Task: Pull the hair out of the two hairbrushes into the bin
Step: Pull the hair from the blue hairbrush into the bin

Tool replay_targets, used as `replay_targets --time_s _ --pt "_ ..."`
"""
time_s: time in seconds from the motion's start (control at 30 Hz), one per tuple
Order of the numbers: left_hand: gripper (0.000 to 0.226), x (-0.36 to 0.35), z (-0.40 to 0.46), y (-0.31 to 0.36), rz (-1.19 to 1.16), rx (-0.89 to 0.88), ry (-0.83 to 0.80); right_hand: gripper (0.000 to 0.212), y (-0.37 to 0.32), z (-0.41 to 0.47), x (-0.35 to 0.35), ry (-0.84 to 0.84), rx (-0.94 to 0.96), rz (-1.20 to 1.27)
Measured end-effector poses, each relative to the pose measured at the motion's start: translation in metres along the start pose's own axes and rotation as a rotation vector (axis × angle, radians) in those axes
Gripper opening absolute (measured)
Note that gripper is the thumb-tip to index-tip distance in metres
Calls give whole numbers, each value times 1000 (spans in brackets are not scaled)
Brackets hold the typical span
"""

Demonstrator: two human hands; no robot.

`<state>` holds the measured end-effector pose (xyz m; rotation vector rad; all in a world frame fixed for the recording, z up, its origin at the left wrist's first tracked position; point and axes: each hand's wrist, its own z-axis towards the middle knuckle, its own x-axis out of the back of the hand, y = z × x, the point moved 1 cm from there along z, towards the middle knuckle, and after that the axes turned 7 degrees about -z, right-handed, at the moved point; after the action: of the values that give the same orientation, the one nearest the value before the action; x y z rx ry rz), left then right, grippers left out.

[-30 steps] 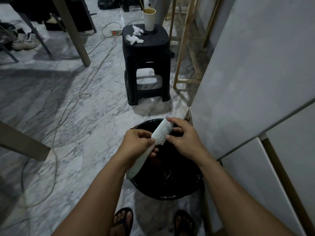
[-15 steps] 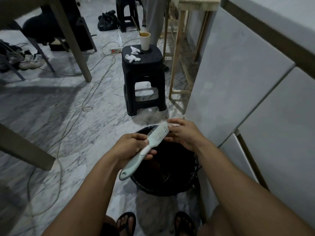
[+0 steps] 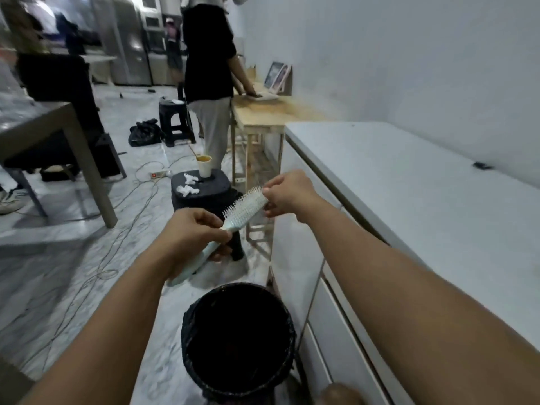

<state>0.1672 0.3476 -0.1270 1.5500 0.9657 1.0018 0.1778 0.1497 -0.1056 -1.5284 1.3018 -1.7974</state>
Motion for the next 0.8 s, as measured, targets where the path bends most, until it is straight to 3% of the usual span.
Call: replay_targets --time_s 0.17,0.3,0.53,0.8 --pt "15 -45 -17 74 52 -146 -83 14 -42 -31 96 193 78 -251" --pt "13 -108 -25 111 146 -255 -122 14 -37 -66 178 286 83 -378" --pt "17 -236 -35 134 144 -332 -315 11 17 -116 306 384 -83 -455" --pt "26 -336 -18 129 214 -370 -589 8 82 -126 376 413 -363 -528"
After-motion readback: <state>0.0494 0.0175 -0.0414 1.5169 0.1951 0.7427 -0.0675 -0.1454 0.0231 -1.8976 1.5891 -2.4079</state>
